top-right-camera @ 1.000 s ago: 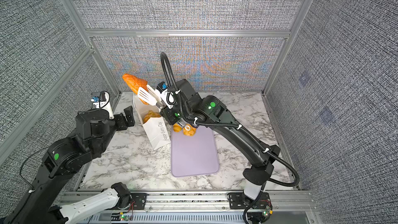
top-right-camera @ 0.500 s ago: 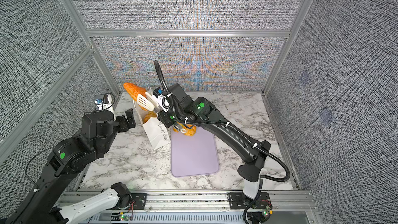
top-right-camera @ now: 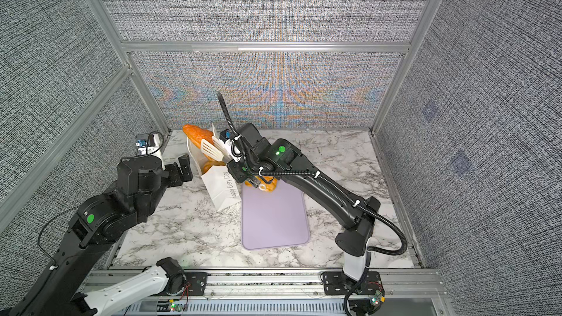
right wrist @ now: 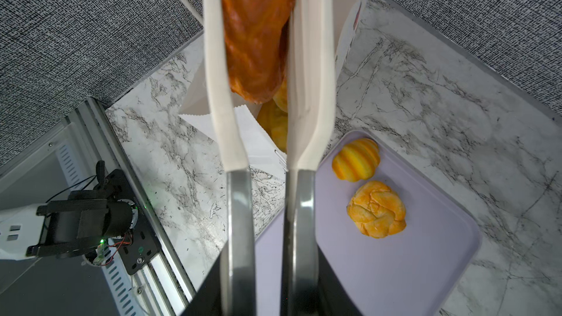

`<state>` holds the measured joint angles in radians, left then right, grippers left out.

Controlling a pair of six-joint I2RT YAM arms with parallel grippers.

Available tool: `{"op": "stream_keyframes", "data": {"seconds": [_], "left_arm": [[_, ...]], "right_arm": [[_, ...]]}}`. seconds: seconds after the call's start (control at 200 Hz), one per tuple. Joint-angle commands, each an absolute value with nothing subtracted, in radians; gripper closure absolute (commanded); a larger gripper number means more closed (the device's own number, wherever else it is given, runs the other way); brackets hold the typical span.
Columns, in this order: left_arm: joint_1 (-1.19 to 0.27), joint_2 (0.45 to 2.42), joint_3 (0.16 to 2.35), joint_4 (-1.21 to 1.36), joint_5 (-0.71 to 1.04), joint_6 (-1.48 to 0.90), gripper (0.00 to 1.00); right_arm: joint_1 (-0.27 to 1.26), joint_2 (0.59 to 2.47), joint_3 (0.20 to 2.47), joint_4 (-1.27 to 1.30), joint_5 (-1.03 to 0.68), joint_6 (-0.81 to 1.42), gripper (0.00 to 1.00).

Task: Place the fake bread into the paper bag
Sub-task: 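Lower the baguette into the bag opening with the tongs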

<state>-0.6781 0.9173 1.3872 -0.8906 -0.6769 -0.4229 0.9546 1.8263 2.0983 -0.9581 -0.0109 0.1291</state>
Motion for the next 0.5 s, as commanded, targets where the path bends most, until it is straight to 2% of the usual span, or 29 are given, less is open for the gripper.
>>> {"op": "stream_keyframes", "data": {"seconds": [0.0, 0.495], "left_arm": [[-0.677, 0.919, 1.385, -0.872, -0.665, -0.422, 0.01], [-0.677, 0.950, 1.378, -0.851, -0.626, -0.413, 0.01]], "right_arm": [[0.951, 1.823, 2.095, -0.935, -0.002, 0.149, 0.66], [0.947, 1.858, 2.115, -0.986, 0.029, 0.146, 0.61]]}}
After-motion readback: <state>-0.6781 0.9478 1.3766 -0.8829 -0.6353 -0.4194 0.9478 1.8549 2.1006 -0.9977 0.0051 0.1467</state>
